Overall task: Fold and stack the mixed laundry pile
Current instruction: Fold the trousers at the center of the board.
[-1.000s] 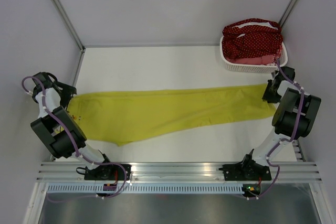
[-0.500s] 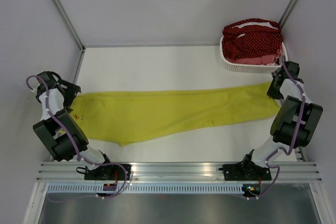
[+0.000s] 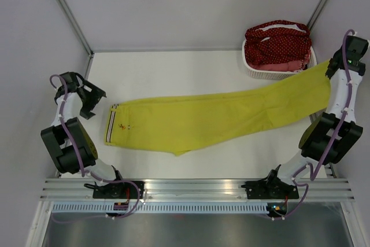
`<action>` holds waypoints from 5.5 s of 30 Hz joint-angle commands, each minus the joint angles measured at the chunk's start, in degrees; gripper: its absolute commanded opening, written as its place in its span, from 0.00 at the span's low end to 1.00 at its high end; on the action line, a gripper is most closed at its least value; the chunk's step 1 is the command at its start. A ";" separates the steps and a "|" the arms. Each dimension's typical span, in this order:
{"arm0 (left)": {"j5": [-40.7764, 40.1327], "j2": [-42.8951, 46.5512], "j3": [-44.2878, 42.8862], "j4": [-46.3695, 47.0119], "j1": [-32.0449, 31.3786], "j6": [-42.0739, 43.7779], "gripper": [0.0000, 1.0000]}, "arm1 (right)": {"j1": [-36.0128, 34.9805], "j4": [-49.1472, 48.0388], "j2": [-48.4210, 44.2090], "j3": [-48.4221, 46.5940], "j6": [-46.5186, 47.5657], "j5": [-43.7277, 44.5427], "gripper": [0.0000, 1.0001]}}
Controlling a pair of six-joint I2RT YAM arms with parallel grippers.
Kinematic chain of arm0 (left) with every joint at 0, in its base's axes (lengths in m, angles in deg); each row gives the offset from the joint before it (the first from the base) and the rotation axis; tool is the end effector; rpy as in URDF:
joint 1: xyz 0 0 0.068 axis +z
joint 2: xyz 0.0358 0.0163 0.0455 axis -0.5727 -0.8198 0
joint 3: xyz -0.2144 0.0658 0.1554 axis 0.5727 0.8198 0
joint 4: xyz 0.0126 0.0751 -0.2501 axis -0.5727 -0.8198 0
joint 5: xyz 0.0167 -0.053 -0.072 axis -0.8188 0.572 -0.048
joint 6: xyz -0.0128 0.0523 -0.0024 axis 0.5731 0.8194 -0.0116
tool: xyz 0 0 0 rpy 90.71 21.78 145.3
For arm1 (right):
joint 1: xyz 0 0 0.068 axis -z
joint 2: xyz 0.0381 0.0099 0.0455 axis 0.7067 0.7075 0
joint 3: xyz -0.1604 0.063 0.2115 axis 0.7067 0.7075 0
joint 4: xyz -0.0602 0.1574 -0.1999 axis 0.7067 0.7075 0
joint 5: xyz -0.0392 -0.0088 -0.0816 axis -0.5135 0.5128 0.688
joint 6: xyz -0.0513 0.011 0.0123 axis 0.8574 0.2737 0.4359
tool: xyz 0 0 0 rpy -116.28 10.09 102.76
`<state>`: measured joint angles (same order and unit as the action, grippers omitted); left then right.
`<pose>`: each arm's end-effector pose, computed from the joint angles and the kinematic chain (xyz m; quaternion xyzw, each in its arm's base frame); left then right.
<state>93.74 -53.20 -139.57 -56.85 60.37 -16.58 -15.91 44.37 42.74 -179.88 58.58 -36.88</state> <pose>0.2926 0.1360 0.2365 -0.4783 0.8323 -0.0614 0.2733 0.3259 -0.1924 0.3475 0.3012 0.8499 -0.2195 0.3724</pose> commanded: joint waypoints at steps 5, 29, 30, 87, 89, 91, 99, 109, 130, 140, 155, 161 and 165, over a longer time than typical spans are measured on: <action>0.34 -1.80 4.37 2.73 -3.02 1.60 0.99 | -1.89 6.02 0.96 -7.88 1.80 2.33 0.00; 8.16 -5.58 15.44 13.19 -4.34 0.72 0.27 | -58.75 -4.33 -9.68 3.81 -27.73 -11.01 0.00; 8.16 -5.41 15.53 13.20 -4.34 0.64 0.27 | -61.72 -5.65 -9.07 3.37 -28.43 -11.98 0.00; 12.21 -3.38 17.91 14.95 -4.34 -1.03 0.23 | -89.35 -27.99 41.73 -27.12 -56.56 -16.91 0.00; 12.38 -3.47 17.91 14.95 -4.34 -1.03 0.23 | -89.88 -27.72 43.32 -28.36 -57.08 -17.00 0.01; 13.34 -3.39 17.91 14.95 -4.34 -1.03 0.24 | -89.97 -27.29 44.46 -29.41 -58.23 -17.17 0.00; 12.56 -1.63 18.26 14.60 -4.34 -1.21 0.31 | -90.32 -25.61 44.64 -29.59 -57.53 -16.03 0.30; 6.95 4.78 15.71 9.60 -4.16 -0.95 0.54 | -90.76 -27.36 33.50 -21.87 -47.69 -16.56 0.92; 4.91 17.80 6.30 0.54 -27.18 -2.27 1.00 | -64.23 -22.55 -8.62 28.06 -31.44 -9.08 0.98; -6.49 7.70 12.63 0.80 -27.28 -1.21 1.00 | -49.20 -19.02 -5.82 40.00 -26.33 -8.82 0.98; -10.73 0.92 13.51 1.42 -26.49 -0.24 1.00 | -46.37 -28.34 -8.71 53.11 -24.39 -29.30 0.67; -7.49 2.85 13.43 2.03 -26.84 0.46 1.00 | -45.15 -27.64 -8.36 54.44 -23.69 -28.07 0.18; -6.87 5.13 13.34 2.03 -27.45 1.16 1.00 | -44.09 -24.14 -11.25 52.07 -21.59 -26.15 0.00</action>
<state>85.43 -50.91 -126.58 -55.63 33.24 -17.54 -60.89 15.01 33.56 -126.90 34.29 -64.94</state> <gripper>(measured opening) 0.993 0.019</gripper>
